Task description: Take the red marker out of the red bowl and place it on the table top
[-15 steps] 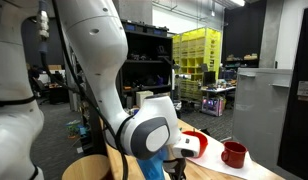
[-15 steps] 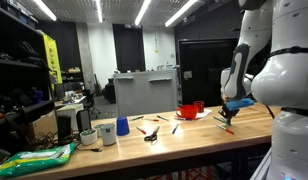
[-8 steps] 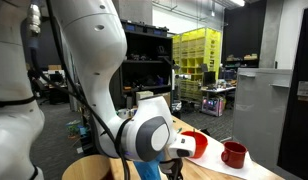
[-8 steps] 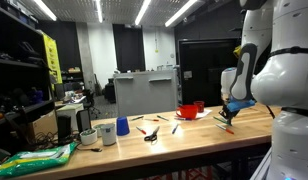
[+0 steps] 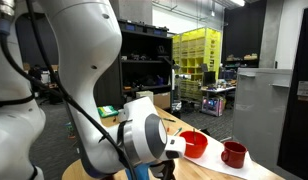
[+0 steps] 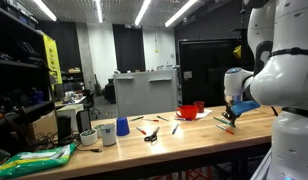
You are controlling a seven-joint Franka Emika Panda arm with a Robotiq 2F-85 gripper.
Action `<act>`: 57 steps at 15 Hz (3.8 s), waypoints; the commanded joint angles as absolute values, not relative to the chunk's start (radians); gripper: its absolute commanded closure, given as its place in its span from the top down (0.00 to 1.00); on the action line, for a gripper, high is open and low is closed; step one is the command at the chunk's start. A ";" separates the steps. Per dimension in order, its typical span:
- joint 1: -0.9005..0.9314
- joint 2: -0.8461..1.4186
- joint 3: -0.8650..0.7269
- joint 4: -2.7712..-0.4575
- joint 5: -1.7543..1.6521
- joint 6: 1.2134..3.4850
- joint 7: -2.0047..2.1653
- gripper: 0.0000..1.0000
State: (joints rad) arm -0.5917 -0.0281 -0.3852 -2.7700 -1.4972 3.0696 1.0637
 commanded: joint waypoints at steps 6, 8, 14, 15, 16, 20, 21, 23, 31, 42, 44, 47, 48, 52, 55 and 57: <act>-0.629 -0.134 -0.405 -2.778 -2.005 3.173 1.454 0.00; -0.636 -0.116 -0.402 -2.772 -2.073 3.250 1.514 0.00; -0.641 -0.082 -0.386 -2.775 -2.251 3.344 1.704 0.00; -0.639 -0.080 -0.387 -2.775 -2.277 3.348 1.732 0.00; -0.639 -0.079 -0.385 -2.775 -2.302 3.348 1.763 0.00; -0.639 -0.072 -0.380 -2.775 -2.395 3.343 1.870 0.00; -0.637 -0.069 -0.379 -2.775 -2.414 3.344 1.892 0.00; -0.634 -0.062 -0.376 -2.775 -2.447 3.346 1.931 0.00; -0.614 -0.050 -0.343 -2.775 -2.503 3.344 2.018 0.00; -0.473 -0.041 -0.183 -2.765 -2.337 3.245 1.951 0.00; -0.451 -0.041 -0.179 -2.765 -2.304 3.235 1.915 0.00; -0.444 -0.038 -0.165 -2.754 -2.300 3.231 1.913 0.00; -0.446 -0.040 -0.163 -2.750 -2.301 3.233 1.912 0.00; -0.461 -0.047 -0.168 -2.727 -2.302 3.251 1.900 0.00; -0.473 -0.038 -0.170 -2.707 -2.307 3.279 1.880 0.00; -0.480 -0.031 -0.170 -2.696 -2.315 3.312 1.870 0.00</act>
